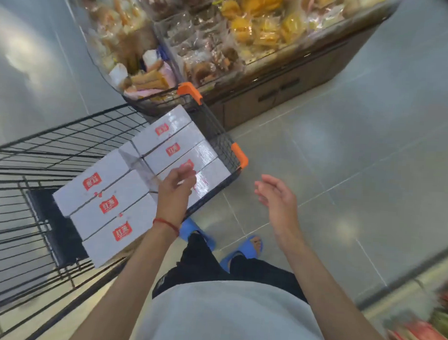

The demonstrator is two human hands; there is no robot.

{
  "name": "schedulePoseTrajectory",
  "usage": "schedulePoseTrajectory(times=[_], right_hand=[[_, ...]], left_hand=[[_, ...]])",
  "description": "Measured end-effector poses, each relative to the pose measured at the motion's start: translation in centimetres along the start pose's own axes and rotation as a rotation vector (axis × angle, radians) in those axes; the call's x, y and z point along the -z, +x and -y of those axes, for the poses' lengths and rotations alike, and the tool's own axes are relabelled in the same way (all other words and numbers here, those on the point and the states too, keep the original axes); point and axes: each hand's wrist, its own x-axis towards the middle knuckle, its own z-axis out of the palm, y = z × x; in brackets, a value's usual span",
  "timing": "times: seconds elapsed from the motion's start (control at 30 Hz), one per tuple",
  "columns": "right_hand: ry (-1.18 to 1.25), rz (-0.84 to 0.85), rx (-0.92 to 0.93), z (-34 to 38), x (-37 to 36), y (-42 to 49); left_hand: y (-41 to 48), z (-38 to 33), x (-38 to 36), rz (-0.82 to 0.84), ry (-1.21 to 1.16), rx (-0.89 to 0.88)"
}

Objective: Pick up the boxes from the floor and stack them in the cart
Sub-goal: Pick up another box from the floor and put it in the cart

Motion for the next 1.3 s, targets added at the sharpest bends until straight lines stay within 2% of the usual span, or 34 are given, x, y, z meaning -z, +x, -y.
schedulePoseTrajectory(times=[0.2,0.4,0.7,1.07,1.3], right_hand=[[0.136,-0.175,0.024,1.4,10.6,0.3],[0.316,-0.384,0.026,3.0,19.3,2.0],[0.482,-0.643,0.082,10.6,31.6,12.0],[0.597,-0.832,0.062,20.2,43.7,22.0],[0.69,-0.95,0.057,24.5,56.2,29.9]], left_hand=[[-1.8,-1.8,-12.2,0.207,0.119,-0.092],[-1.7,-3.8,-24.1,0.494,0.238,-0.135],[2.5,-10.0,-45.1,0.795,0.322,-0.189],[6.0,-18.7,-68.8,1.031,0.429,-0.214],[6.1,-21.1,-85.7,1.092,0.478,-0.225]])
